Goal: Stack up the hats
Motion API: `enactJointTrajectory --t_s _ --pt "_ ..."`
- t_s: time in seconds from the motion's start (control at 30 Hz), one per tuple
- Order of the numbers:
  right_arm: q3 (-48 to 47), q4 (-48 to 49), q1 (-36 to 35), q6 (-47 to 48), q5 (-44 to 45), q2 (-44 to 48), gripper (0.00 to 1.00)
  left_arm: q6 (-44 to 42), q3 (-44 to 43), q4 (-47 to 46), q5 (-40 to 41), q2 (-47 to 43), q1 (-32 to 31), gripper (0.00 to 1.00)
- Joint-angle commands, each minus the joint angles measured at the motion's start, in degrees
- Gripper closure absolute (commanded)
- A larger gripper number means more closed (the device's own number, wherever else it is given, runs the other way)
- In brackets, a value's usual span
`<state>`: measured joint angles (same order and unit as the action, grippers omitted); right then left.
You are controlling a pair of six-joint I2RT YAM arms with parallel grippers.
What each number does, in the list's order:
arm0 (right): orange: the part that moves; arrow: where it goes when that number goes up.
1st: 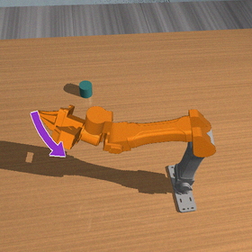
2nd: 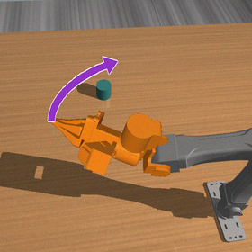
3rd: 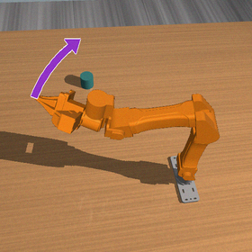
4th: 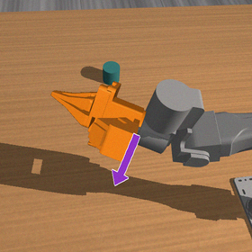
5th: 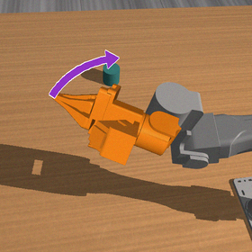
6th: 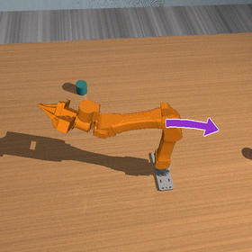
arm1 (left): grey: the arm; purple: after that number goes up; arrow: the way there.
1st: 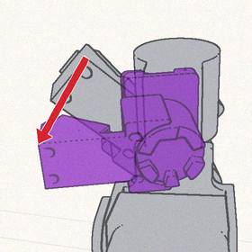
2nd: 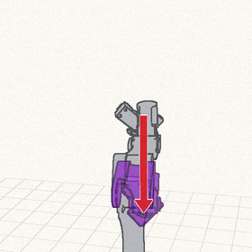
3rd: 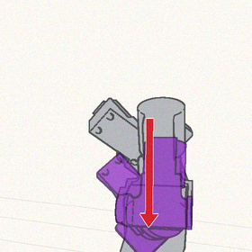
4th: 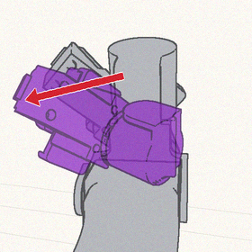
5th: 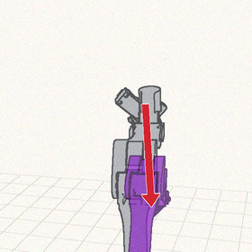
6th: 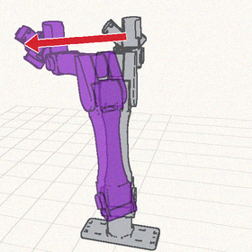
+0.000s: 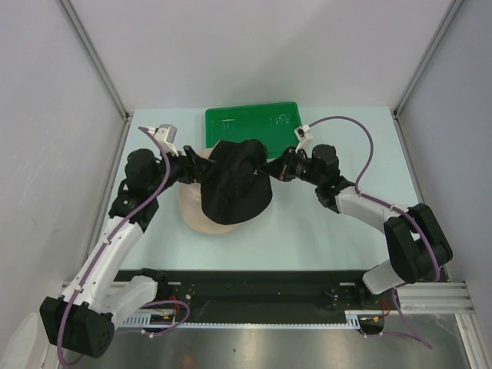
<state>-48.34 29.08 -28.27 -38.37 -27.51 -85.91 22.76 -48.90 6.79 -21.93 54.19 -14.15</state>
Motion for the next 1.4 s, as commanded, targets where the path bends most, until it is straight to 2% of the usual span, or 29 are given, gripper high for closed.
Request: enactJointTrajectory --t_s 0.0,0.17,0.43,0.57,0.67,0.73,0.77,0.8,1.0,1.13,1.17,1.37 --pt "-0.27 4.05 -0.20 0.14 -1.58 -0.93 1.00 -1.49 -2.95 -2.83 0.23 1.70 -0.61 0.31" --pt "0.08 4.32 -0.20 -0.04 -1.58 -1.36 1.00 -0.88 -2.16 -5.46 -1.62 1.79 -1.23 0.46" --pt "0.08 3.88 -0.20 0.05 -1.50 -1.02 1.00 1.23 -0.40 -9.60 -4.87 1.88 -1.40 0.47" --pt "0.00 3.88 -0.38 0.14 -1.58 -1.10 1.00 1.41 -0.58 -9.77 -6.10 3.28 -1.40 0.57" --pt "0.00 3.62 -0.29 0.22 -1.67 -0.84 1.00 1.58 -1.01 -9.26 -6.98 4.34 -1.40 0.59" --pt "0.00 3.26 -0.29 0.40 -1.59 -0.58 1.00 1.49 -1.45 -8.55 -7.07 5.74 -1.40 0.67" --pt "0.08 3.09 -0.29 0.49 -1.50 -0.31 1.00 1.49 -1.54 -8.28 -7.24 6.10 -1.40 0.90" --pt "0.08 2.48 -0.29 0.58 -1.50 0.04 1.00 1.67 -1.63 -8.28 -7.25 6.19 -1.40 1.00" --pt "-0.97 -4.36 -0.82 4.09 1.31 6.17 1.00 0.27 -5.23 -3.98 0.74 0.40 -1.40 1.00" --pt "-3.78 -11.49 -2.40 8.21 5.09 10.23 1.00 -1.49 -8.66 3.64 9.43 -4.09 -1.32 1.00" --pt "-4.48 -12.63 -3.27 8.92 6.66 10.76 1.00 -1.76 -9.19 5.06 13.72 -4.62 -1.23 1.00" --pt "-9.93 -17.83 -5.74 12.09 9.57 8.49 1.00 -1.23 -5.95 10.35 19.03 -5.16 3.16 1.00"
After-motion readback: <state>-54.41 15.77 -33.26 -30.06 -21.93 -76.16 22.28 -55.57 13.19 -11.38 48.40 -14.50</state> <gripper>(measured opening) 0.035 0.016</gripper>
